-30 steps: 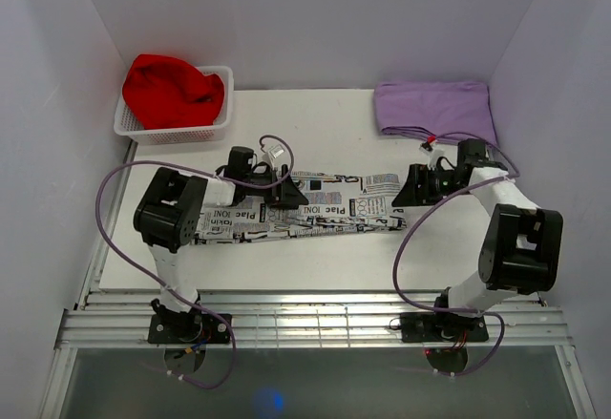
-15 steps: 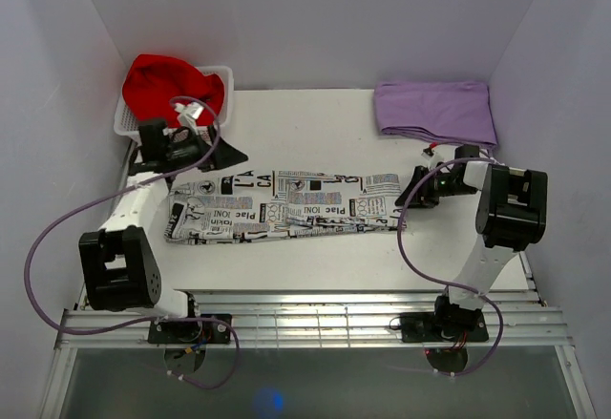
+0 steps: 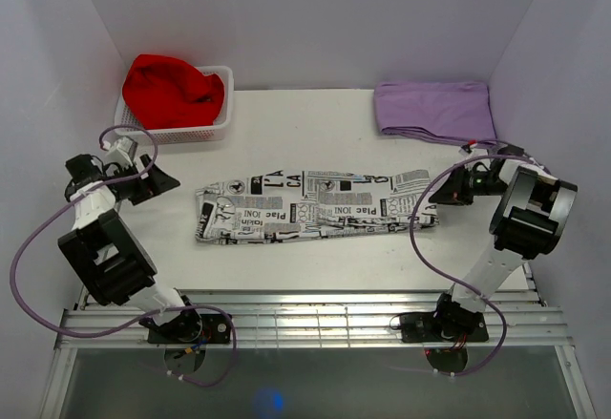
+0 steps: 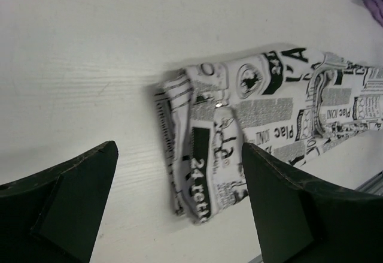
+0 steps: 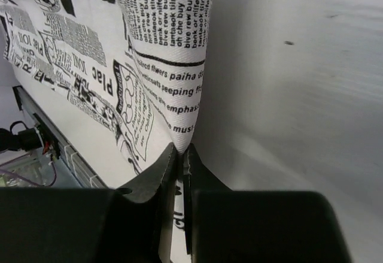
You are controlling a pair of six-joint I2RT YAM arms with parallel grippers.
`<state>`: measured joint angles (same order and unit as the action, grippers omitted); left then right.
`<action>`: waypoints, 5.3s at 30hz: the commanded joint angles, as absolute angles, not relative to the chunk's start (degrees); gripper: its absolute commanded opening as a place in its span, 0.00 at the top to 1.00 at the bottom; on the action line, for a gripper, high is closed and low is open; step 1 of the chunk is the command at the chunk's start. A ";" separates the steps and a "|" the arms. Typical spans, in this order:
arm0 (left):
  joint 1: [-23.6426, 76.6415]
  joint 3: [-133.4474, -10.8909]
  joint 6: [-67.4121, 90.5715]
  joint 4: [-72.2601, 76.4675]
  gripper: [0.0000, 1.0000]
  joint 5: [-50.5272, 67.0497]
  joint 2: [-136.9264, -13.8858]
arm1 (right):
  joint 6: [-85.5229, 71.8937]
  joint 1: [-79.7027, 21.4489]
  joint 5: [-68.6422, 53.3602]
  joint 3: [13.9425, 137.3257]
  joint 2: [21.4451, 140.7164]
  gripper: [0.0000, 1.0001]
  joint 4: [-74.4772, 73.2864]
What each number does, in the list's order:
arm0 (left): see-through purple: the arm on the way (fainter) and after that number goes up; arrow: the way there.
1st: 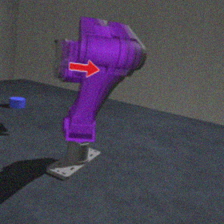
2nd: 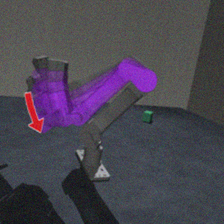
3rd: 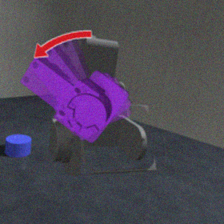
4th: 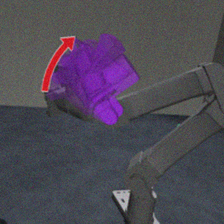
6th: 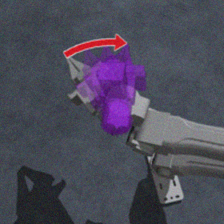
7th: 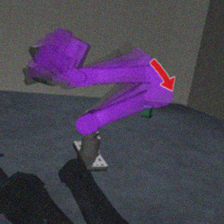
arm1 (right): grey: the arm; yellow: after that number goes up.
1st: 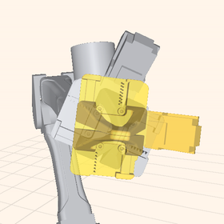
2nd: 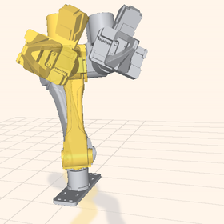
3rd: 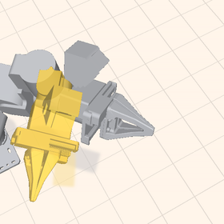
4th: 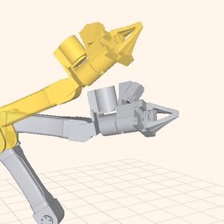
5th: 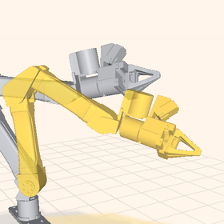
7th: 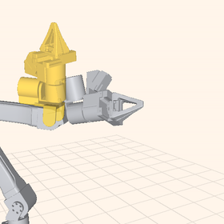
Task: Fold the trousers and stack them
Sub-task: Fold the trousers
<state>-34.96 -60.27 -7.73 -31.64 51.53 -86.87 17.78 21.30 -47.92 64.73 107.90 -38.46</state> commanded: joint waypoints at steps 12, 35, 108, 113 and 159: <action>-21.99 -50.01 -10.47 -26.55 0.28 54.31 -93.95 | 17.16 21.29 -57.74 74.98 93.17 0.92 -48.44; -14.07 -51.42 1.67 -17.05 1.00 53.61 -105.73 | -24.86 -23.72 -37.98 79.26 97.02 0.92 -11.34; -12.22 -38.06 14.85 -0.44 1.00 53.35 -103.80 | -62.83 -53.17 -25.93 98.71 125.77 0.92 -10.19; -12.22 -37.79 16.08 2.20 1.00 53.35 -103.80 | -65.04 -53.70 -26.28 96.94 126.12 0.92 -7.65; -6.25 -50.11 -1.61 -23.23 0.37 63.46 -79.80 | 4.87 -24.35 -57.83 96.59 115.75 0.12 -31.86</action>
